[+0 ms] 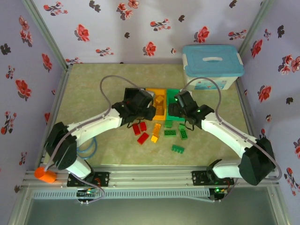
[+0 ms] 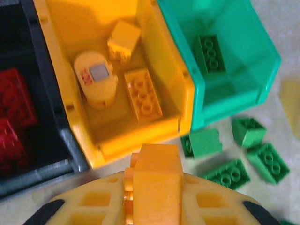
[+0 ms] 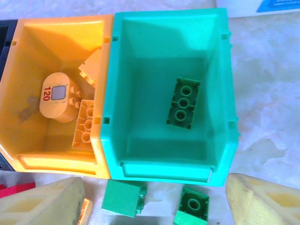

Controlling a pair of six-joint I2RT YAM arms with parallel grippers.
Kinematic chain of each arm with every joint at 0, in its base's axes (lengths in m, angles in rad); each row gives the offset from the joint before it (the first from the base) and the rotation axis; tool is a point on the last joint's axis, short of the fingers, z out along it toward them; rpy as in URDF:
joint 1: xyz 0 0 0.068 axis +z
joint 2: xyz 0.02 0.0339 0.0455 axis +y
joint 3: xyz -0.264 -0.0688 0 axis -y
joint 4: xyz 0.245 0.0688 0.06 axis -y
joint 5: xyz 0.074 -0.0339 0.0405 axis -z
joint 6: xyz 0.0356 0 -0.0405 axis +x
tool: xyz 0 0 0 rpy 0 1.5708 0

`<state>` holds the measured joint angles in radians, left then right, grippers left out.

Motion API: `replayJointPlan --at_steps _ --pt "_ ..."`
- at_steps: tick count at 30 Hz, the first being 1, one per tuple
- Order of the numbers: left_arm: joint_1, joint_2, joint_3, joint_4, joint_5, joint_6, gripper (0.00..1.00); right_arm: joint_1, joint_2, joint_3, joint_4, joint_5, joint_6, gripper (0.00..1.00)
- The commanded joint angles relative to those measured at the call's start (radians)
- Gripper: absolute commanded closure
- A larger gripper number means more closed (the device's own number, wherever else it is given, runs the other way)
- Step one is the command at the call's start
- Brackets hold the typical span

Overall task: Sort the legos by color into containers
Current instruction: Place the lego in the container.

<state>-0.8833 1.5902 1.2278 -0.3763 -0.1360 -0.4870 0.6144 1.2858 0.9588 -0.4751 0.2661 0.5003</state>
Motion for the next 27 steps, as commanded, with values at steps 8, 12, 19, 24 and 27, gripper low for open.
replayJointPlan --at_steps 8,12,19,24,27 --pt "0.078 0.255 0.257 -0.053 0.074 0.072 0.74 -0.035 -0.086 -0.099 0.013 0.007 0.039 0.21" --pt "0.081 0.308 0.34 -0.128 0.033 0.097 0.39 -0.036 -0.089 -0.11 0.025 -0.024 0.034 0.2" --pt "0.081 0.204 0.286 -0.104 0.002 0.115 0.31 -0.03 -0.057 -0.104 0.041 -0.136 0.014 0.2" --pt "0.078 0.068 0.132 -0.012 0.003 0.107 0.31 0.037 -0.017 -0.101 0.071 -0.211 0.01 0.2" --pt "0.075 -0.003 0.036 0.034 0.003 0.095 0.32 0.107 0.036 -0.081 0.062 -0.214 0.008 0.19"
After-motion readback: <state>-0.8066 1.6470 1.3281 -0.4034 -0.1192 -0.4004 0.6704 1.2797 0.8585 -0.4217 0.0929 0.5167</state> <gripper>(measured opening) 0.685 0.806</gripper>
